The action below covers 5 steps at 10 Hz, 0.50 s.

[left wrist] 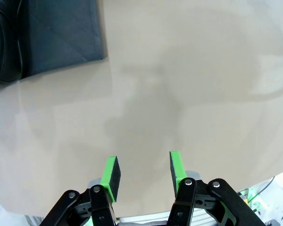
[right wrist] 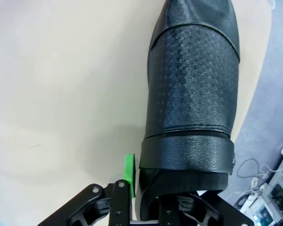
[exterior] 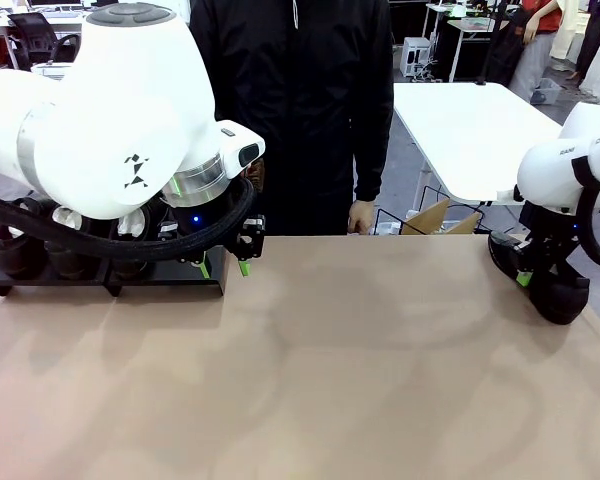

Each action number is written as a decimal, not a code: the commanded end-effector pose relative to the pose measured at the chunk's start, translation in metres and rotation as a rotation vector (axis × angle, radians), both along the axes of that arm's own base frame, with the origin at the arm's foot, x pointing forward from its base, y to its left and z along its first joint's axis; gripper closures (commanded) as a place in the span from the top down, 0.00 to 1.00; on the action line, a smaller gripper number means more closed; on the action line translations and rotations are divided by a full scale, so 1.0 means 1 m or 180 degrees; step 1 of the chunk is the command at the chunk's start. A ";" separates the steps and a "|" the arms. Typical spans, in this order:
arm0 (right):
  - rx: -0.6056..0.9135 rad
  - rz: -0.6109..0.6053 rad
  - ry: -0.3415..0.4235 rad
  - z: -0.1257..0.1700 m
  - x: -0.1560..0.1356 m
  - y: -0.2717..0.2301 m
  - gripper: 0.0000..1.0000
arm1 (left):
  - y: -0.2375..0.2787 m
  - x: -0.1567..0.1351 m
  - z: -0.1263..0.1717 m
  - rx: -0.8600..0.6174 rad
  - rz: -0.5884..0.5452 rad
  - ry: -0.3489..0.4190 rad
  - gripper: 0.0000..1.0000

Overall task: Organize the shoes by placing them on the stand.
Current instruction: Pick up one Shoe and place it in the middle of the table.

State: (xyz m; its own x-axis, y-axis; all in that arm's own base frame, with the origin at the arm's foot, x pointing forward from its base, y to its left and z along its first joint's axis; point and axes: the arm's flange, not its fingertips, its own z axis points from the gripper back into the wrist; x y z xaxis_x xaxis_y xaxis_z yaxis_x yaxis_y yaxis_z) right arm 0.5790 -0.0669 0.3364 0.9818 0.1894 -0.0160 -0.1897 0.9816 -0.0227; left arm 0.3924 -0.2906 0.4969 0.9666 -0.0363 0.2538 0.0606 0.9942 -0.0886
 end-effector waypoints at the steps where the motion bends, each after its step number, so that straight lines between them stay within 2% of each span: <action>1: 0.0104 0.0046 -0.0053 -0.003 0.002 -0.008 0.00 | 0.003 -0.001 0.000 0.0026 -0.0010 -0.0015 0.57; 4: 0.0171 -0.0070 -0.0066 0.001 -0.003 -0.010 0.00 | 0.003 -0.001 0.000 0.0026 -0.0010 -0.0015 0.57; 5: 0.0243 -0.0276 -0.0005 0.011 -0.009 -0.004 0.00 | 0.003 -0.001 0.000 0.0026 -0.0010 -0.0015 0.57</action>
